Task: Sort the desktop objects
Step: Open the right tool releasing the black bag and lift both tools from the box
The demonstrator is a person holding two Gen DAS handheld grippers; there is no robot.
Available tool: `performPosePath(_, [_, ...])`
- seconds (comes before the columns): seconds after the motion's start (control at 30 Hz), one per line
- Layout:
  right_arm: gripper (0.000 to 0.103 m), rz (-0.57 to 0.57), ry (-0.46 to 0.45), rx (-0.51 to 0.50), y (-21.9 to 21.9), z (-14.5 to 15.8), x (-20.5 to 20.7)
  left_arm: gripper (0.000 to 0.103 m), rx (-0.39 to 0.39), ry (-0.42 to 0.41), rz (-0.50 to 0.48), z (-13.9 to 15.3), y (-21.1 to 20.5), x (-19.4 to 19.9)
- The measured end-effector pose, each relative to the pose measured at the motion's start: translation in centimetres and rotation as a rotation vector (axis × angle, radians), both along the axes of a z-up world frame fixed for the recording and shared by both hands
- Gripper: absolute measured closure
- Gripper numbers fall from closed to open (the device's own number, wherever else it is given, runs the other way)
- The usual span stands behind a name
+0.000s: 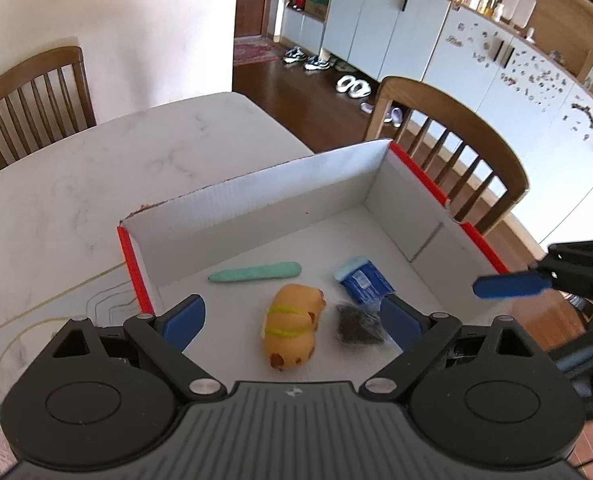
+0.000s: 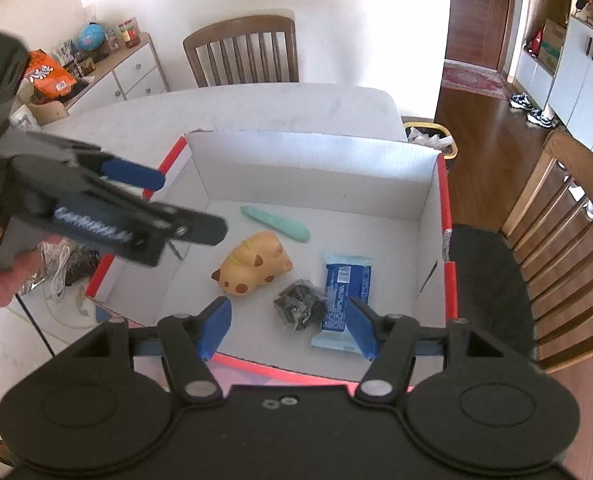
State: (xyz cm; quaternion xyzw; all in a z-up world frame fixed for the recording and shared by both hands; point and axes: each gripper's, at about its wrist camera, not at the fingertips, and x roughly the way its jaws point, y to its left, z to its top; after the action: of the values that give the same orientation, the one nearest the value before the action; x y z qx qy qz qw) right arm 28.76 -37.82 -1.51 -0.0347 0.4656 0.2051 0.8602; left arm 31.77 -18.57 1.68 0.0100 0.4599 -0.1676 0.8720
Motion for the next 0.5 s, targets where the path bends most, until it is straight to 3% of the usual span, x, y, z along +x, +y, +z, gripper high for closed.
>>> performPosePath(0.5, [0.039,-0.056,-0.066,0.026,0.5,1.5,-2.6,0.008,-0.081,-0.089,-0.086,1.7,1.7,-6.1])
